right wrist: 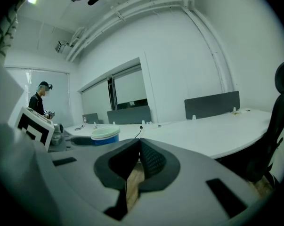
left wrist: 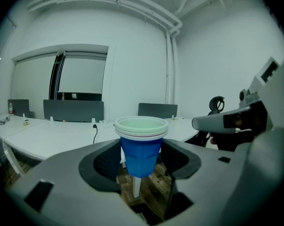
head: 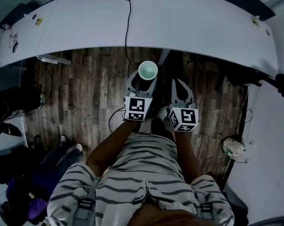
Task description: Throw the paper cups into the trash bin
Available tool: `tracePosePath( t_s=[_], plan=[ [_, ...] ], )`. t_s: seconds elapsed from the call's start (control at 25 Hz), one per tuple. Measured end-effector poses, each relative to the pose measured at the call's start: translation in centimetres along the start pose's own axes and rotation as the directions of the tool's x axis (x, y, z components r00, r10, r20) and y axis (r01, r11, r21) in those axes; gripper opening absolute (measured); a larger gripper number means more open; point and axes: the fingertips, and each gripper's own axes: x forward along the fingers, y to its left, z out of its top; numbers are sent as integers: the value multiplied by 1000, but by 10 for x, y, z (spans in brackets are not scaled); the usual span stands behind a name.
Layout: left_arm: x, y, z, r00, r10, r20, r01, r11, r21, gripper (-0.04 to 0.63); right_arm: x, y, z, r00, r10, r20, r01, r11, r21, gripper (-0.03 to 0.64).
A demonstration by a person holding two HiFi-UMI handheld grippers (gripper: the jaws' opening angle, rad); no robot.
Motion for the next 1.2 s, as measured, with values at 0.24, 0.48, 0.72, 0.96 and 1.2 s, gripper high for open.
tracePosePath(
  t_s=[0.24, 0.48, 0.72, 0.96, 1.2],
  plan=[
    [-4, -5, -30, 998, -8, -57, 6, 1000, -23, 282, 0, 2, -25, 999, -2, -51, 2, 1000, 9, 17],
    [-1, -12, -58, 994, -31, -106, 29, 999, -17, 282, 3, 5, -52, 994, 19, -105, -17, 1000, 13, 17],
    [3, -14, -89, 986, -43, -162, 40, 999, -22, 284, 5, 4, -79, 988, 19, -154, -16, 1000, 19, 17],
    [10, -16, -117, 978, -54, -203, 51, 999, -16, 284, 9, -5, -104, 982, 9, -190, -4, 1000, 28, 17],
    [19, -21, -150, 964, -65, -259, 67, 998, 0, 284, 12, -14, -131, 973, 1, -229, 9, 999, 45, 17]
  ],
)
